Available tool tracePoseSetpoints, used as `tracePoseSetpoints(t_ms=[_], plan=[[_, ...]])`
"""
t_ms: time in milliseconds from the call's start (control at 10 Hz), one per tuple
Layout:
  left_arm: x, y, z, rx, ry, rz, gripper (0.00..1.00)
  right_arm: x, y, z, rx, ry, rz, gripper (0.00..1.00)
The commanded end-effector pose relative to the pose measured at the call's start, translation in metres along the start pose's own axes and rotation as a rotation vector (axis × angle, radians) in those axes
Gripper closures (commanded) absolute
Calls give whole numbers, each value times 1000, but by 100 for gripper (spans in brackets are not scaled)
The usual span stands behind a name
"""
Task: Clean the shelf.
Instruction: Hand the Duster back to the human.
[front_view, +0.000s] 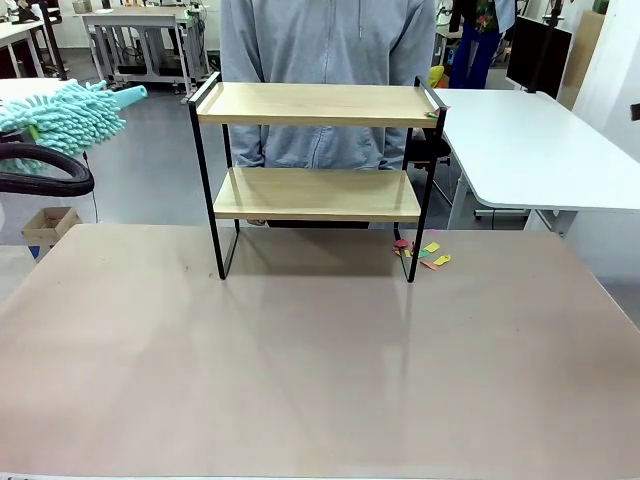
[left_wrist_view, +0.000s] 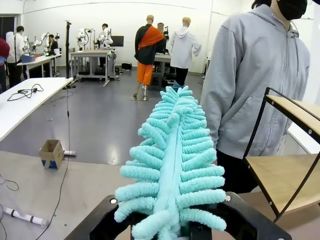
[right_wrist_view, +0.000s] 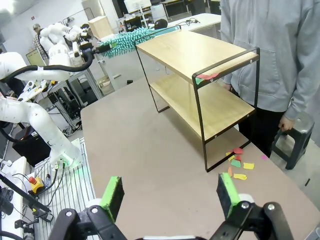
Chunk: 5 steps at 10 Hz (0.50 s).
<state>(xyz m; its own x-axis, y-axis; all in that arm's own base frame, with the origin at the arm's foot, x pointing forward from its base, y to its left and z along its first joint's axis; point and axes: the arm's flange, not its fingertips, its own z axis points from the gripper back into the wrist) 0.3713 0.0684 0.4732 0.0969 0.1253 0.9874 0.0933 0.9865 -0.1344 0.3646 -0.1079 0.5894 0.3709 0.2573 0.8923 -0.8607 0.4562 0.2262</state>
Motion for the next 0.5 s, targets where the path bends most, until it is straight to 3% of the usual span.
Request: tracePoseSetpoints(t_ms=[0, 400], plan=[[3, 1, 1, 5, -9, -8, 82, 2, 0, 2, 3, 6, 9, 0], [3, 1, 1, 5, -9, -8, 82, 2, 0, 2, 3, 6, 9, 0]])
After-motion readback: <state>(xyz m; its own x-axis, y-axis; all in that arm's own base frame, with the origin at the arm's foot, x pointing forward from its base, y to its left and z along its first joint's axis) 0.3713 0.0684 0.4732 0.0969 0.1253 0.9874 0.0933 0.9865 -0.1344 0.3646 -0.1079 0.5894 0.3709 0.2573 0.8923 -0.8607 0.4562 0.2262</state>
